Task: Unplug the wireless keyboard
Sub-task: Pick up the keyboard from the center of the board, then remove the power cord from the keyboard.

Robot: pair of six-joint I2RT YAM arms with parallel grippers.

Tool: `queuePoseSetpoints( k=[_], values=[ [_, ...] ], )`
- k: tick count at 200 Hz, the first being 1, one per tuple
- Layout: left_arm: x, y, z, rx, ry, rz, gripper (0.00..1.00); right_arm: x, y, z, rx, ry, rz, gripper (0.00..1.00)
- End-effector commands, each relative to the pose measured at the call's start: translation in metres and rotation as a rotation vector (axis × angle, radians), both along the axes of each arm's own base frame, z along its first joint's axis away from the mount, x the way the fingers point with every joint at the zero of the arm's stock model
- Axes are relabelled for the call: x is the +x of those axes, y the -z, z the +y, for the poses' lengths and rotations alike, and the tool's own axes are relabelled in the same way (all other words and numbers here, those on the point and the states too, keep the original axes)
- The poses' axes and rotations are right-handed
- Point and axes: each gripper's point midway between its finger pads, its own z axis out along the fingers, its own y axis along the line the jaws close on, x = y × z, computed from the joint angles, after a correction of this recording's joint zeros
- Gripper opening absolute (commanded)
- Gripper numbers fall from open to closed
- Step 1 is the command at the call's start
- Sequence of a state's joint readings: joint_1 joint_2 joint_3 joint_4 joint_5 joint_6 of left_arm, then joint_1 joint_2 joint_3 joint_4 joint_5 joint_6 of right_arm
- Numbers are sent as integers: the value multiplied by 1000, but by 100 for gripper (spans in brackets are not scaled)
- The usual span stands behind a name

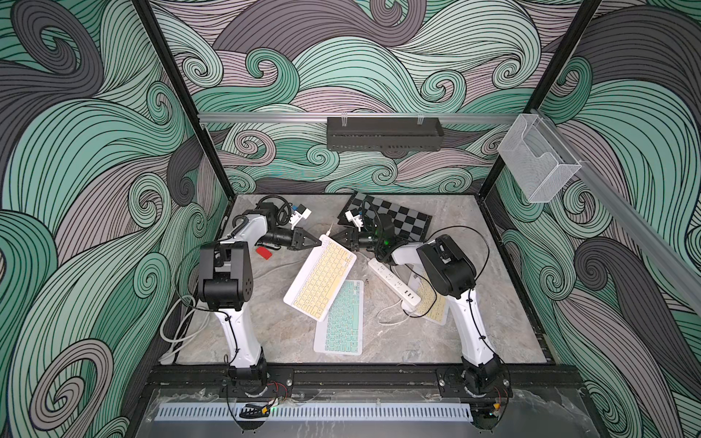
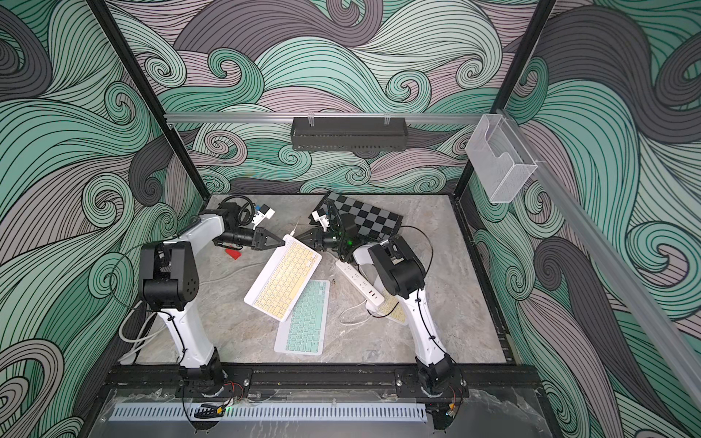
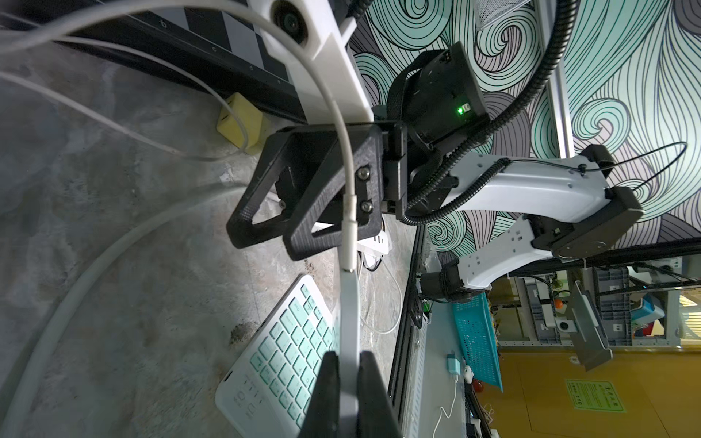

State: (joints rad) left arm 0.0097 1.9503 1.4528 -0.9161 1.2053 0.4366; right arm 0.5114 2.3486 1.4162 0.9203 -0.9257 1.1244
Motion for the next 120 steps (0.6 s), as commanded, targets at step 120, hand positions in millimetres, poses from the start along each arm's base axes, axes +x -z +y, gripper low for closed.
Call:
queuePoseSetpoints(
  k=[120],
  values=[
    [-3,-11,-8,-80,11,15,0,1,-62,-4,165,35,-87,39]
  ],
)
